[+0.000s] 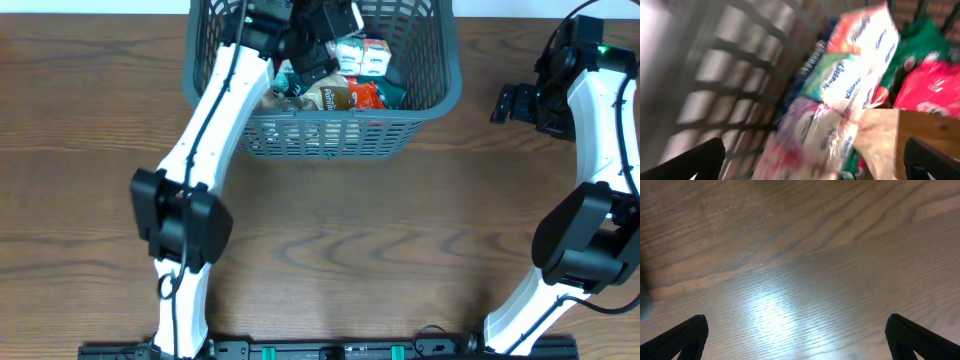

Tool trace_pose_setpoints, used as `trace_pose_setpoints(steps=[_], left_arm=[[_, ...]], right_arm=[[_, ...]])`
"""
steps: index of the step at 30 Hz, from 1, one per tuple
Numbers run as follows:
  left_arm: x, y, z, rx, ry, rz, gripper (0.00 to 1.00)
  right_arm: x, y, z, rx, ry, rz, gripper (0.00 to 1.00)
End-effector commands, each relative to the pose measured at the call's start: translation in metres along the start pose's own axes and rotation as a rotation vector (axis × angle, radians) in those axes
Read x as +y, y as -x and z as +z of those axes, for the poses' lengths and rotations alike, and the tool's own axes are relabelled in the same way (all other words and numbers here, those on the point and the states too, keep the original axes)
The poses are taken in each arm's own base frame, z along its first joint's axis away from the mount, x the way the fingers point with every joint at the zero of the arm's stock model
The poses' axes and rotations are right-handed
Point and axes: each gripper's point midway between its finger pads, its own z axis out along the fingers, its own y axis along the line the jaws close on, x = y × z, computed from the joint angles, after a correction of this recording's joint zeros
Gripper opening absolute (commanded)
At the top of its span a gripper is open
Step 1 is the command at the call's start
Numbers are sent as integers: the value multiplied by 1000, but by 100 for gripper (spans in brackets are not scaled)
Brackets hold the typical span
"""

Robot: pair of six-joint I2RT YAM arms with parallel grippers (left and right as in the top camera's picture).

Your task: Pack container

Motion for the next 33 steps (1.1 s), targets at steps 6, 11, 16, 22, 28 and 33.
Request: trace_pose_setpoints(steps=[6, 11, 16, 22, 28, 33], left_arm=[[45, -22, -159, 60, 257, -434, 99], [62, -92, -240, 171, 430, -772, 98], [64, -153, -311, 219, 536, -1000, 99], [39, -155, -356, 104, 505, -1054, 99], [-14, -153, -363, 38, 521, -994, 99], [-76, -157, -347, -45, 501, -859, 99]], right_arm=[[11, 42, -46, -176, 34, -91, 99], [33, 70, -111, -334, 67, -115, 99], [62, 65, -158, -423, 45, -118, 100], [91, 20, -205, -458, 9, -122, 99], [105, -40, -265, -551, -48, -190, 99], [99, -92, -302, -619, -55, -188, 99]])
